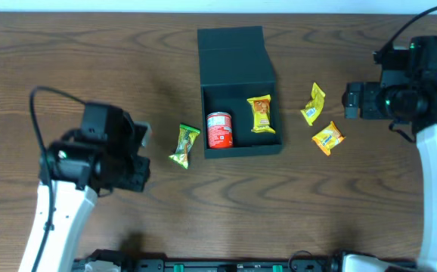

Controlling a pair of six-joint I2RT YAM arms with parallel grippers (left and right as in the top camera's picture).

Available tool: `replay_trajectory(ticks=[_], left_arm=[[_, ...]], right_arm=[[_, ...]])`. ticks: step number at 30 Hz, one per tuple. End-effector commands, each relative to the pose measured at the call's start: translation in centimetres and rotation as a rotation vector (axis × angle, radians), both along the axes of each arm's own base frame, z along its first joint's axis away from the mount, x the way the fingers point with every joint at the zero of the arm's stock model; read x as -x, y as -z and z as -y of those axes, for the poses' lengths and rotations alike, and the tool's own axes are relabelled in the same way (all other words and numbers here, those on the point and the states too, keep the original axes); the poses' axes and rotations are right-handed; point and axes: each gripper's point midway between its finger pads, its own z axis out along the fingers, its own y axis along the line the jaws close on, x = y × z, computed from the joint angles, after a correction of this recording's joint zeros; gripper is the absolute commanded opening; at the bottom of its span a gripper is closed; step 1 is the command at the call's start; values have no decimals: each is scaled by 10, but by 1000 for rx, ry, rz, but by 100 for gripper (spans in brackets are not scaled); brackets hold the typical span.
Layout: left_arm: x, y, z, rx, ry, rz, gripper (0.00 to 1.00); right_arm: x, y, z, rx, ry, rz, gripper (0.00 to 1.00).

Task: Pack container
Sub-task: 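Move the left gripper down to the green-yellow chip packet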

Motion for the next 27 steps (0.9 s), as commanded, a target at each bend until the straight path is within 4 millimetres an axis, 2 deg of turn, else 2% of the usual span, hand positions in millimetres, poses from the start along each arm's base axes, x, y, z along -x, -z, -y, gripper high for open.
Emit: replay_trajectory(ticks=[1,3,6,8,10,11,13,16,18,27], left_arm=[[10,35,12,73,-5,-62,31],[4,52,16,95,-21,-53,29],[-13,67,33,181,9,-5,24],[-30,70,45,210,39,39,20],[-52,71,57,222,67,111,16],[-64,71,64,233,70,150,14],[-79,70,75,253,64,192,11],[-99,72,78,243,-14,216,5],[-112,75,85,258,-44,228,5],[-153,85,112,284,-37,246,6]], right_arm=[[5,-11,0,-3,-4,33,99],[5,-11,-5,-40,2,33,99],[-5,-3,-39,-217,-101,40,98],[-9,17,-47,-275,-122,-4,91],[-9,50,-47,-298,-96,-98,80],[-8,63,-47,-306,-91,-139,65],[-5,84,-47,-322,-72,-206,1],[0,110,-54,-372,-52,-293,2],[1,126,-59,-399,-58,-335,2],[-14,170,-91,-508,-138,-412,2]])
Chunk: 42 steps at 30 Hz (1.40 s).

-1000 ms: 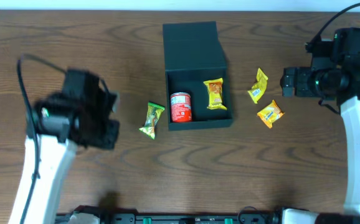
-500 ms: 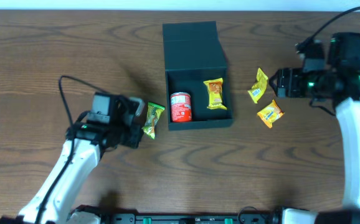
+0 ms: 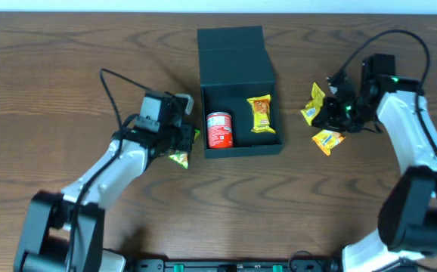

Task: Pack container
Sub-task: 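Move the left gripper down to the green-yellow chip packet, then close the left gripper on the green-yellow chip packet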

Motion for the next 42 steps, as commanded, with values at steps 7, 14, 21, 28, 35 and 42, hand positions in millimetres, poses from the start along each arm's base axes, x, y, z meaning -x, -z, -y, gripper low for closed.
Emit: replay_trajectory(ticks=[7,14,21,28,35,42], left_arm=[[-40,0,18,12,-30,33,5],[-49,10,22,35,-58,31,6],[-66,13,29,88,-101,69,5],[-69,11,32,117,-136,57,5],[-60,11,42,149,-118,19,5],[-47,10,61,170,-75,-9,5]], right_arm=[[5,31,-44,-88,-97,-79,2],[7,27,-75,-129,-170,-60,2],[11,27,-91,-128,-212,-59,2],[8,28,-90,-116,-214,-42,2],[2,29,-89,-104,-215,-16,2],[-7,27,-90,-103,-231,34,2]])
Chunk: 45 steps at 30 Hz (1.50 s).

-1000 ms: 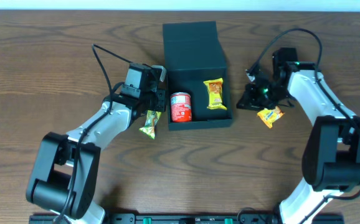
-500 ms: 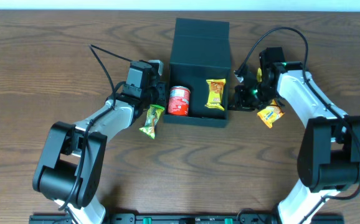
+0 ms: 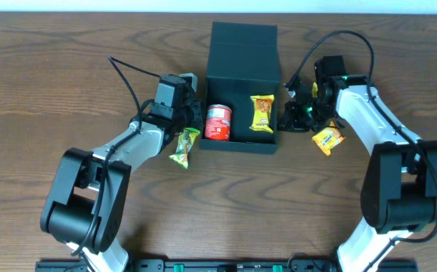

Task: Pack container
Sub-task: 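Close the left gripper on the green-yellow chip packet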

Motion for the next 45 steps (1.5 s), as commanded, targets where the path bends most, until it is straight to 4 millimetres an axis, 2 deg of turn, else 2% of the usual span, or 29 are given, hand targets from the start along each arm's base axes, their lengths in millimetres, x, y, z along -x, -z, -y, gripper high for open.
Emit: replay_trajectory(ticks=[1,11,15,20,26,28,30,35,38,43,45], left_arm=[[20,-4,40,73,118,-42,5],[28,2,39,47,116,-74,5],[30,8,15,-42,70,-97,5],[26,-11,-8,-164,84,-13,5],[32,-43,-42,-352,82,72,9],[38,-49,-47,-378,89,76,23],[47,-52,-52,-398,97,56,25],[85,-35,-66,-454,133,-107,24],[107,-26,-74,-486,155,-204,24],[125,-18,-74,-519,209,-262,25],[128,-16,-68,-530,243,-257,29]], right_arm=[[-3,-5,-17,-59,-40,38,2],[-6,-5,-15,-49,-38,47,1],[-5,2,6,31,-3,30,2],[-11,-4,38,108,34,66,5],[-17,-35,55,134,47,173,29],[-16,-42,58,159,46,193,36],[-14,-47,61,174,50,197,40],[-2,-52,68,217,55,170,60],[2,-51,69,225,60,154,77],[8,-50,69,225,59,130,89],[9,-50,69,225,59,125,92]])
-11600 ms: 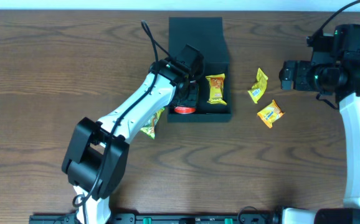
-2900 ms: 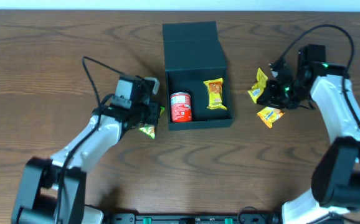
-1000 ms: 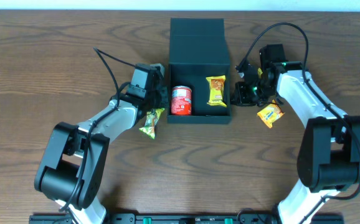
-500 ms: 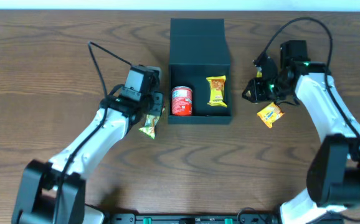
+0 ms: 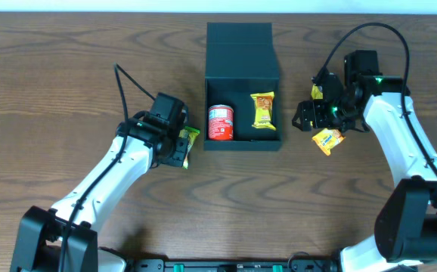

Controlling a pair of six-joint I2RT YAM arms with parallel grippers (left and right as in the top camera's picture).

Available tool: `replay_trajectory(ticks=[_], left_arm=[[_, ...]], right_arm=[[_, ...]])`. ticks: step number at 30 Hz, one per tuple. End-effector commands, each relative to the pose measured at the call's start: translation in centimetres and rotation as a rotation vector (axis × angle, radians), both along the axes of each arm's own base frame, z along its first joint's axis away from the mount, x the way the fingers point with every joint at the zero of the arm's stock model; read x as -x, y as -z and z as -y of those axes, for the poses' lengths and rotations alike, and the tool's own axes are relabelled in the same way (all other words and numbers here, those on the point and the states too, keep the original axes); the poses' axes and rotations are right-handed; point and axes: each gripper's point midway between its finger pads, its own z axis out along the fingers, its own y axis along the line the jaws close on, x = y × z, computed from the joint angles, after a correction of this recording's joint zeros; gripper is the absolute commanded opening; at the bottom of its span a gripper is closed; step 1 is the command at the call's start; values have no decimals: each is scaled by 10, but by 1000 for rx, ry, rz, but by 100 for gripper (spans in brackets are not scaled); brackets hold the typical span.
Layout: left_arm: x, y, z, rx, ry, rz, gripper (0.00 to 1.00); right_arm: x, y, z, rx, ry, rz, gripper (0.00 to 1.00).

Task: Pack container
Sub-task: 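Close the left gripper on the green-yellow chip packet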

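The black box (image 5: 243, 144) stands open at the table's middle, its lid (image 5: 242, 47) folded back. Inside lie a red can (image 5: 220, 122) and a yellow snack packet (image 5: 262, 110). A green packet (image 5: 190, 136) lies left of the box, partly covered by my left gripper (image 5: 179, 147), which is down over it; its jaws are hidden. My right gripper (image 5: 302, 118) hovers just right of the box, with its finger gap unclear. An orange packet (image 5: 327, 140) lies below the right arm, and a yellow packet (image 5: 317, 92) peeks out behind it.
Dark wooden table (image 5: 67, 60) all around. The right arm's cable loops above its wrist. The left arm stretches in from the lower left, the right arm from the lower right.
My left gripper left the box's left wall and now sits lower left, over the green packet. My right gripper drew back from the box's right wall a short way to the right.
Both arms first stood far out at the sides, with the box slightly skewed. Then they reached in beside the loose packets. Then both grippers pressed against the box's side walls and the box sat squared. Now they are back at the packets.
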Motion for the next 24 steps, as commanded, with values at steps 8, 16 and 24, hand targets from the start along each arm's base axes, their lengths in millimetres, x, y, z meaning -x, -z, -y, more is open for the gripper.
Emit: replay_trajectory(ticks=[8,16,24], left_arm=[[0,29,13,-113,117,-12,42],[-9,53,18,-128,148,-27,48],[-18,51,22,-124,206,20,49]], right_arm=[[9,-2,6,31,5,-23,95],[11,-2,8,35,8,-29,97],[10,-2,9,42,9,-28,98]])
